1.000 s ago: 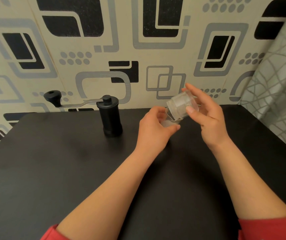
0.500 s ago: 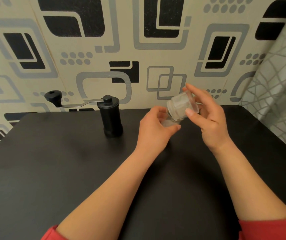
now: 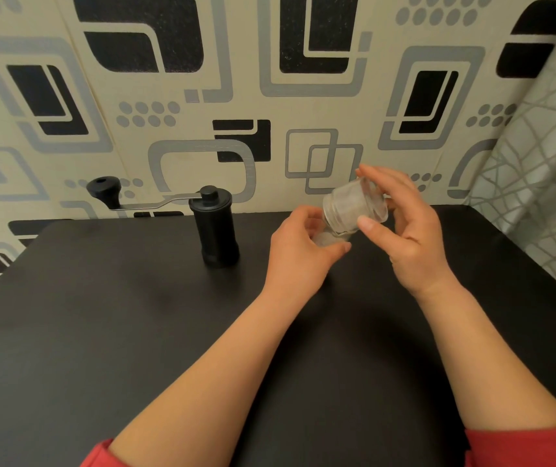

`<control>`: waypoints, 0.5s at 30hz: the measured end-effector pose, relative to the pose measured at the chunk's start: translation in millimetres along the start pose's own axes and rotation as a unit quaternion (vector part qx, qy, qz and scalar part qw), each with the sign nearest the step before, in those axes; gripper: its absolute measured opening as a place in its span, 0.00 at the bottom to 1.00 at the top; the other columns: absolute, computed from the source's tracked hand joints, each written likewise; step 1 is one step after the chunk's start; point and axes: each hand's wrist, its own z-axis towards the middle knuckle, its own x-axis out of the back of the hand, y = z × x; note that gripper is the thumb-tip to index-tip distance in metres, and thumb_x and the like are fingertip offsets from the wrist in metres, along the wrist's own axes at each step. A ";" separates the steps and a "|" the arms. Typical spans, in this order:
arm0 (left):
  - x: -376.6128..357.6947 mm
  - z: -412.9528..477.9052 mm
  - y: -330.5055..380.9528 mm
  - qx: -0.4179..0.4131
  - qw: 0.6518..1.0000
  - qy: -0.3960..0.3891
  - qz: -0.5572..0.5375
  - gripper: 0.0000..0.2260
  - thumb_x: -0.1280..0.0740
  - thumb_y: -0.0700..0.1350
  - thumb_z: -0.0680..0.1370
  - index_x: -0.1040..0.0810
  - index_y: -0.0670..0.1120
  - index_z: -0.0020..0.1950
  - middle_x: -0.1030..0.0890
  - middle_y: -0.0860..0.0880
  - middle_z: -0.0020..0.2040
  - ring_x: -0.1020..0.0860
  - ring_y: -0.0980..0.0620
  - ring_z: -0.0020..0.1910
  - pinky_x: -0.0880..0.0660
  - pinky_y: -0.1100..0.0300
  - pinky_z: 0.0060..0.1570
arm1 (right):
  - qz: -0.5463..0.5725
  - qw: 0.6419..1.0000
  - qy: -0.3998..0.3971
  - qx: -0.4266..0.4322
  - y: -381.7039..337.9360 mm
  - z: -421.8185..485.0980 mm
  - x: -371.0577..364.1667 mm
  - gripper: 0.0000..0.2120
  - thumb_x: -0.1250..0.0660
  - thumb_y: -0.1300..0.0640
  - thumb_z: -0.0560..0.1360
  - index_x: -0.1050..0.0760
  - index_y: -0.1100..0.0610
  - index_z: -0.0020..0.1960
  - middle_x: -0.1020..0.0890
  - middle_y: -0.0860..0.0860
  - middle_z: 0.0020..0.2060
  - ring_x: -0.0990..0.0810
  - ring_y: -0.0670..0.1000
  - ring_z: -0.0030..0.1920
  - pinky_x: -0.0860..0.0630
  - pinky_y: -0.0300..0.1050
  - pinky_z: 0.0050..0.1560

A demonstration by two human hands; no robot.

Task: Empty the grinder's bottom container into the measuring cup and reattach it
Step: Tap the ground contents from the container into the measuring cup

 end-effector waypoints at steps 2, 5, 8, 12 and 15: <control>0.0 -0.3 -0.3 0.000 1.000 -0.002 -0.002 0.20 0.21 0.46 0.67 0.25 0.55 0.55 0.20 0.55 0.53 0.23 0.61 0.52 0.28 0.71 0.49 | -0.006 1.000 -0.001 0.000 -0.4 0.2 0.5 0.25 0.33 0.61 0.75 0.31 0.53 0.71 0.26 0.57 0.67 0.29 0.56 0.70 0.28 0.62 0.68; 0.2 -0.2 0.3 0.001 1.000 -0.009 -0.006 0.20 0.21 0.46 0.68 0.25 0.55 0.55 0.20 0.55 0.53 0.22 0.60 0.52 0.26 0.68 0.50 | 0.004 1.000 0.003 -0.014 -2.1 0.7 0.7 0.25 0.33 0.60 0.75 0.31 0.52 0.71 0.25 0.58 0.67 0.28 0.57 0.69 0.27 0.62 0.66; -0.1 -0.8 1.5 0.000 1.000 -0.017 -0.007 0.20 0.21 0.46 0.68 0.25 0.55 0.55 0.20 0.55 0.52 0.22 0.61 0.52 0.27 0.69 0.49 | 0.023 0.999 0.011 -0.048 -4.4 0.9 -0.2 0.24 0.34 0.58 0.75 0.31 0.51 0.71 0.25 0.57 0.65 0.26 0.57 0.67 0.25 0.55 0.64; -0.6 -1.0 1.3 0.001 1.000 -0.022 0.001 0.20 0.21 0.46 0.67 0.25 0.55 0.54 0.20 0.55 0.51 0.23 0.62 0.51 0.28 0.71 0.48 | 0.034 0.995 0.028 -0.088 -5.8 1.7 -1.0 0.22 0.35 0.54 0.76 0.29 0.49 0.70 0.24 0.51 0.62 0.24 0.50 0.62 0.26 0.42 0.60; -1.2 -0.2 -0.1 0.004 1.000 -0.027 0.012 0.22 0.21 0.46 0.67 0.24 0.52 0.57 0.20 0.55 0.52 0.23 0.61 0.51 0.29 0.71 0.48 | 0.047 0.991 0.035 -0.123 -5.0 2.8 -1.3 0.21 0.36 0.51 0.77 0.28 0.48 0.69 0.24 0.51 0.62 0.24 0.45 0.60 0.26 0.38 0.57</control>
